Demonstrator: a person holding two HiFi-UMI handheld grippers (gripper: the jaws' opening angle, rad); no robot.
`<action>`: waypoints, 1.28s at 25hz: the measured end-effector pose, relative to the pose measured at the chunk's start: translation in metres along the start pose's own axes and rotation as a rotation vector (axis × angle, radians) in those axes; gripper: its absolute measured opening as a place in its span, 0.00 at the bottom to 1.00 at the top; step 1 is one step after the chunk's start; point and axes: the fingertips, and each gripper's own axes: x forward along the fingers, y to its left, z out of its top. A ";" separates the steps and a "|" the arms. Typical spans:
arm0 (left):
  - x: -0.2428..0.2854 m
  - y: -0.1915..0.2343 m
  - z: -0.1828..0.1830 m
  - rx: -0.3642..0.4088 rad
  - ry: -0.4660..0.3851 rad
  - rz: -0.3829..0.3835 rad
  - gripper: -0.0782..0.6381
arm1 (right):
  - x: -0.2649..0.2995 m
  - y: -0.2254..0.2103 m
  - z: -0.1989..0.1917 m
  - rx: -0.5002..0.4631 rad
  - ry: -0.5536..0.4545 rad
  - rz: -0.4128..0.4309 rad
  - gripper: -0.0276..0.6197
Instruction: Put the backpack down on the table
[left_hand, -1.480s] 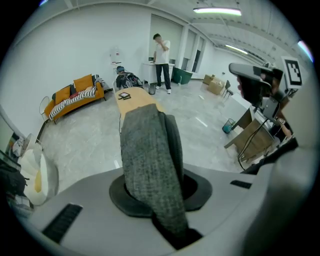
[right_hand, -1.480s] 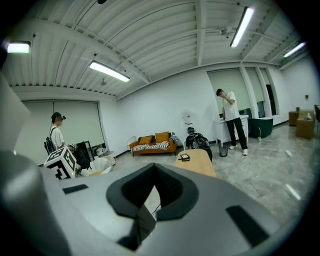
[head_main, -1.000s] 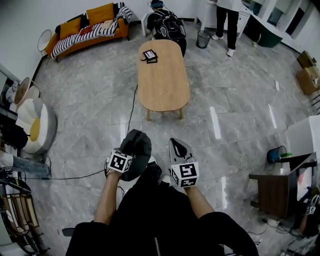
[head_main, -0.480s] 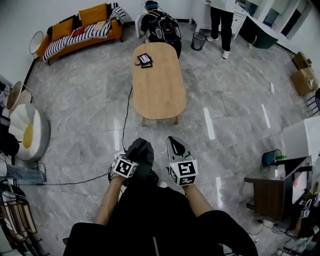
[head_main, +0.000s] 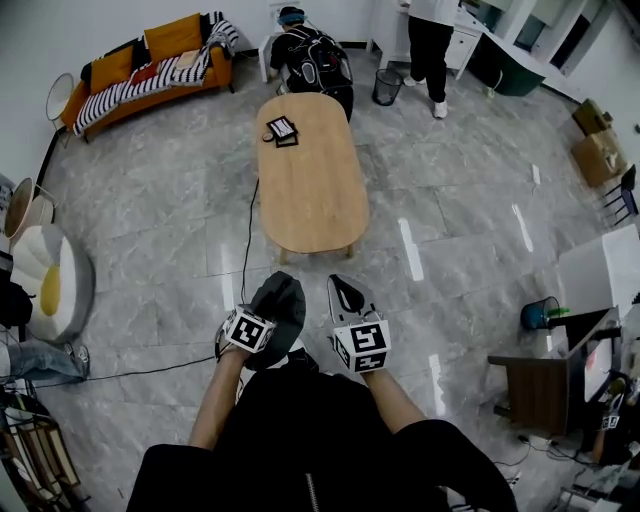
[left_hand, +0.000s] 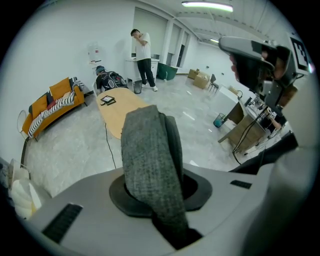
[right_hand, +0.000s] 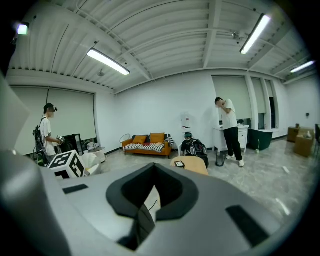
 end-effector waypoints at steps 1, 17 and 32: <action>0.001 0.004 0.003 0.007 0.000 -0.003 0.22 | 0.003 0.000 0.001 0.000 -0.001 -0.007 0.06; 0.011 0.034 0.041 0.164 0.042 -0.060 0.22 | 0.039 -0.002 0.011 0.033 -0.007 -0.091 0.06; 0.042 0.040 0.088 0.188 0.090 -0.108 0.22 | 0.096 -0.046 0.019 0.061 0.007 -0.066 0.06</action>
